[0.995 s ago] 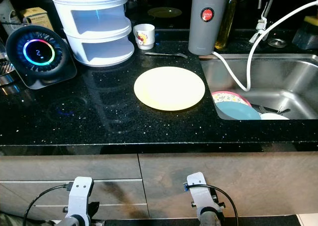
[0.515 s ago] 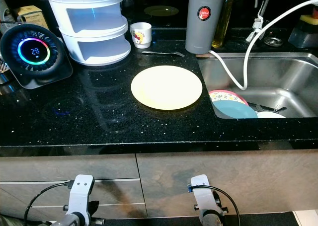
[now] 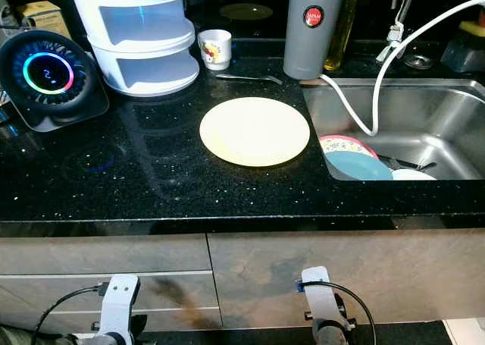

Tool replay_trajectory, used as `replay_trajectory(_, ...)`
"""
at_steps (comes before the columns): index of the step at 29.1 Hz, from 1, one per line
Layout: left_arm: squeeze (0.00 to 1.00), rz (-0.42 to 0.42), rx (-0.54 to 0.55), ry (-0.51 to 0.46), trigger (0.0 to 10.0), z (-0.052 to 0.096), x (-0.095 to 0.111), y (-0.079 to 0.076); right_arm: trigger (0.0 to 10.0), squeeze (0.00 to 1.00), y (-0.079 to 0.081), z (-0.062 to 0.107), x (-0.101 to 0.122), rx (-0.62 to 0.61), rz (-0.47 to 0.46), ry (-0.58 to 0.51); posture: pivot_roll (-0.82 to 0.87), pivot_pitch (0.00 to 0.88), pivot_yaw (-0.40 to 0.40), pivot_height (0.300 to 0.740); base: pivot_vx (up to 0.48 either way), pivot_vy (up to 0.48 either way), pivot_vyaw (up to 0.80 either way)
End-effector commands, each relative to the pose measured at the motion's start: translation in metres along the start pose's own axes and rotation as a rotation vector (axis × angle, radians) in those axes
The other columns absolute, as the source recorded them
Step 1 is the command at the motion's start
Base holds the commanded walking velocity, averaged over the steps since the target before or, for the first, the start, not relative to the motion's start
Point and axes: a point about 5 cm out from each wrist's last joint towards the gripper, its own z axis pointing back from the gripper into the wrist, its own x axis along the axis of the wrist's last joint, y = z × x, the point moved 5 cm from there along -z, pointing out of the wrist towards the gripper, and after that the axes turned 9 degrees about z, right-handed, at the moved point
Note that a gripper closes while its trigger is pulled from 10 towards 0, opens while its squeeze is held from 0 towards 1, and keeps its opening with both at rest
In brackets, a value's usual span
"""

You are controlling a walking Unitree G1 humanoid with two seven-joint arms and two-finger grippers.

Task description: Kitchen organization

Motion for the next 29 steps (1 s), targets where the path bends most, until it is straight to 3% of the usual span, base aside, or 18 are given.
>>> replay_trajectory(1, 0.0, -0.039, -0.017, -0.007, 10.0, 0.004, -0.006, -0.002, 10.0, 0.0, 0.006, 0.006, -0.008, 0.004, 0.012, 0.012, -0.01, 0.177, -0.024, 0.74, 0.0, 0.0, 0.0)
replay_trajectory(5, 0.0, 0.02, -0.029, -0.067, 10.0, 0.007, 0.001, -0.003, 10.0, 0.0, 0.008, 0.008, -0.007, -0.013, 0.025, -0.004, -0.01, 0.193, -0.025, 0.74, 0.0, 0.0, 0.0)
replay_trajectory(8, 0.0, -0.032, -0.046, -0.085, 10.0, 0.013, -0.002, -0.002, 10.0, 0.0, 0.012, 0.012, -0.005, -0.015, 0.02, -0.028, -0.01, 0.191, -0.032, 0.74, 0.0, 0.0, 0.0)
replay_trajectory(15, 0.0, -0.047, -0.042, -0.1, 10.0, 0.015, -0.002, -0.001, 10.0, 0.0, 0.016, 0.013, -0.002, -0.007, 0.023, -0.041, -0.01, 0.205, -0.031, 0.74, 0.0, 0.0, 0.0)
replay_trajectory(29, 0.0, -0.077, -0.08, -0.201, 10.0, 0.013, 0.02, -0.012, 10.0, 0.0, 0.006, 0.009, 0.01, -0.05, 0.018, -0.08, -0.02, 0.196, -0.008, 0.74, 0.0, 0.0, 0.0)
